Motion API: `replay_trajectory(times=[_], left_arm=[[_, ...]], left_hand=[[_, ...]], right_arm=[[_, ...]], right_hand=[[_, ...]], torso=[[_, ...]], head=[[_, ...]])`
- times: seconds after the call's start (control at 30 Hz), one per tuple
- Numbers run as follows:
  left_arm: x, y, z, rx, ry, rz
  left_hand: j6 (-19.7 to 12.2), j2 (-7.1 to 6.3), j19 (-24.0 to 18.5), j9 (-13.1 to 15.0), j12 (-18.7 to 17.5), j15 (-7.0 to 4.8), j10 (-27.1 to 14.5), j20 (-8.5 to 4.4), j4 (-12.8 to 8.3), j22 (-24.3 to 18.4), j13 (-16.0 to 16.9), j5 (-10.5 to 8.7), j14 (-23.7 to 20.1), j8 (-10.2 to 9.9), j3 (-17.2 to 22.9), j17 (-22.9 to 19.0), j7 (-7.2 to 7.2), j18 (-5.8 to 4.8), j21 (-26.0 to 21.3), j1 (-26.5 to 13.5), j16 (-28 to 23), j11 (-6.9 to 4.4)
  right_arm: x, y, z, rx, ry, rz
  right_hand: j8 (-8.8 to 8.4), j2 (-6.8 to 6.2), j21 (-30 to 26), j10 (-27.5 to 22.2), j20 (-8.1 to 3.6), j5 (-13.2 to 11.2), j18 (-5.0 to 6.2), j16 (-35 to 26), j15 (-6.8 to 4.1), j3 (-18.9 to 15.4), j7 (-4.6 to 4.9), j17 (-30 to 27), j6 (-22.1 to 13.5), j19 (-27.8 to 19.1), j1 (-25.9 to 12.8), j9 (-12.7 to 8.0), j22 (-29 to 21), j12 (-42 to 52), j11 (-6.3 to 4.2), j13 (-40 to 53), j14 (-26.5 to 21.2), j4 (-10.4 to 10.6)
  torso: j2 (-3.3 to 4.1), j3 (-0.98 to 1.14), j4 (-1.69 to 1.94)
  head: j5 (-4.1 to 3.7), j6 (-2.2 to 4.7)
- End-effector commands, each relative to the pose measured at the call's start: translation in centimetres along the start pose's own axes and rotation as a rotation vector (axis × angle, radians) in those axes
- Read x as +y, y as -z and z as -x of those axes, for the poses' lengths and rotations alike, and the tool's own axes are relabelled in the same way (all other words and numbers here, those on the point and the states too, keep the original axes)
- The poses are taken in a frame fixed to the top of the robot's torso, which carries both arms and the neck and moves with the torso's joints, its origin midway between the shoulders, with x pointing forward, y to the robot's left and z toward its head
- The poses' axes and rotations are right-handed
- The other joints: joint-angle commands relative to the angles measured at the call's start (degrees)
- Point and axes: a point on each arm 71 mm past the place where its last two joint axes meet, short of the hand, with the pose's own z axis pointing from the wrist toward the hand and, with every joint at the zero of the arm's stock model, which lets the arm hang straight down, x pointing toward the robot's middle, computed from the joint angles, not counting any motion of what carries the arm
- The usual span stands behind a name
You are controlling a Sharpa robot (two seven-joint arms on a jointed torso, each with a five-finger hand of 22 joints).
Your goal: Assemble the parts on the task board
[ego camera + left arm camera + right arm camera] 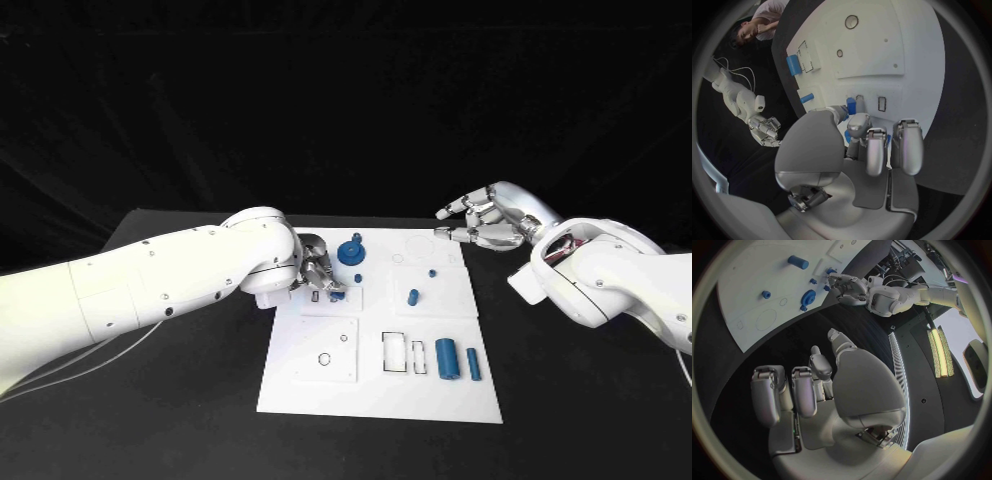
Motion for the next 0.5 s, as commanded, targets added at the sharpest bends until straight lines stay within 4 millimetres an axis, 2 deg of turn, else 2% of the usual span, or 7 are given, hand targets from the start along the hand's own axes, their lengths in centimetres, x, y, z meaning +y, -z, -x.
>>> replay_trajectory(times=[0.03,0.2,0.37,0.5], left_arm=[[-0.1,0.18,-0.1,0.01,0.03,-0.026],[0.33,0.6,0.01,-0.003,0.068,-0.036],[0.65,0.95,0.1,-0.019,0.093,-0.04],[0.69,1.13,0.11,-0.032,0.104,-0.044]], left_hand=[[0.2,-0.69,-0.3,0.3,-0.3,0.19,-0.2,0.1,-7.6,4.0,-0.2,-0.1,6.0,-0.2,8.1,15.0,0.05,-0.67,-0.3,-0.5,0.2,0.02],[0.4,-1.73,-0.1,1.0,-0.2,0.14,0.2,0.08,-9.6,4.3,-0.1,-0.21,6.0,0.0,9.8,15.1,-0.07,-0.71,-0.2,-1.9,0.2,-0.07],[0.7,-2.22,0.4,1.6,0.8,-0.02,1.0,-0.01,-10.9,5.1,0.8,-0.26,6.0,0.4,10.7,15.1,-0.29,-0.89,0.1,-2.8,0.2,-0.26],[0.8,-2.48,0.7,2.3,1.1,-0.13,1.4,-0.13,-12.6,5.6,1.1,-0.26,6.0,0.6,11.7,15.1,-0.4,-0.98,0.3,-3.2,0.2,-0.38]], right_arm=[[-0.01,-0.01,-0.23,0.019,0.004,0.003],[-0.11,0.02,-0.32,0.02,0.003,0.001],[-0.24,0.08,-0.3,0.018,0.003,-0.002],[-0.33,0.11,-0.24,0.016,0.003,-0.004]], right_hand=[[0.32,0.15,-0.3,0.3,-0.4,0.2,0.89,-0.2,-0.35,-0.2,-0.14,8.2,0.4,2.8,-0.4,-0.1,12.0,0.2,-0.09,0.1,4.2,0.0],[0.33,0.15,-0.3,0.3,-0.41,0.3,0.9,-0.2,-0.36,-0.3,-0.14,8.2,0.4,2.8,-0.4,-0.1,12.0,0.2,-0.09,0.1,4.2,0.0],[0.34,0.15,-0.3,0.3,-0.41,0.3,0.9,-0.2,-0.36,-0.3,-0.14,8.2,0.4,2.8,-0.4,-0.1,12.0,0.2,-0.09,0.1,4.2,0.0],[0.35,0.14,-0.4,0.3,-0.42,0.3,0.92,-0.2,-0.36,-0.3,-0.14,8.2,0.4,2.7,-0.5,-0.1,11.9,0.2,-0.09,0.0,4.2,0.1]], torso=[[0.04,0.05,0.04],[0.07,0.06,0.05],[0.03,0.1,0.15],[0.02,0.05,0.02]], head=[[0.05,0.09],[0.15,-0.12],[0.23,-0.14],[0.32,-0.22]])
